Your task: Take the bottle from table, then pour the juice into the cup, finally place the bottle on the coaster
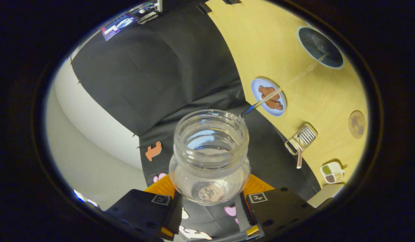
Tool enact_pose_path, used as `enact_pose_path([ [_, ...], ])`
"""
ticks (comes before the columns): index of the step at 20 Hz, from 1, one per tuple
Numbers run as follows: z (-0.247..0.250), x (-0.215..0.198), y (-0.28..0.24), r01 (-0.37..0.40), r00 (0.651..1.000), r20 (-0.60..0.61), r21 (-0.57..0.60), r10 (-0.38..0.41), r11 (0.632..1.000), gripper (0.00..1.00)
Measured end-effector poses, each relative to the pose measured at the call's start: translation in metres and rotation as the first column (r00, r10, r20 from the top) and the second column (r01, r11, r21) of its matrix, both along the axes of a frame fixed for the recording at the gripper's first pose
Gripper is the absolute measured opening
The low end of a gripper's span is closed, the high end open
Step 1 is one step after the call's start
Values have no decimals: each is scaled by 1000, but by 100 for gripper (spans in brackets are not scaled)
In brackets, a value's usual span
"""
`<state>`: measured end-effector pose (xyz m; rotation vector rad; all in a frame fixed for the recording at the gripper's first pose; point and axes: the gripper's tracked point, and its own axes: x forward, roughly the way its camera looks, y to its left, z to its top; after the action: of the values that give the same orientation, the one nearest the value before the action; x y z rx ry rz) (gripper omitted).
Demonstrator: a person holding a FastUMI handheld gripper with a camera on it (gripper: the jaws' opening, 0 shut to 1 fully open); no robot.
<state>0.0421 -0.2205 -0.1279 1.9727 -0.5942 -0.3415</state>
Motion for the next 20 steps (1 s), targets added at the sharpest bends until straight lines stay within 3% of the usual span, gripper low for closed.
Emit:
enact_pose_path([
  [7, -57, -3, 9, -61, 984, -172, -42, 53, 997, 69],
  [12, -82, -18, 10, -136, 927, -370, -177, 62, 975, 69],
  [15, -84, -21, 12, -230, 867, -495, -312, 49, 922, 69],
  [20, -71, -23, 19, -356, 798, -603, -477, -4, 804, 69],
])
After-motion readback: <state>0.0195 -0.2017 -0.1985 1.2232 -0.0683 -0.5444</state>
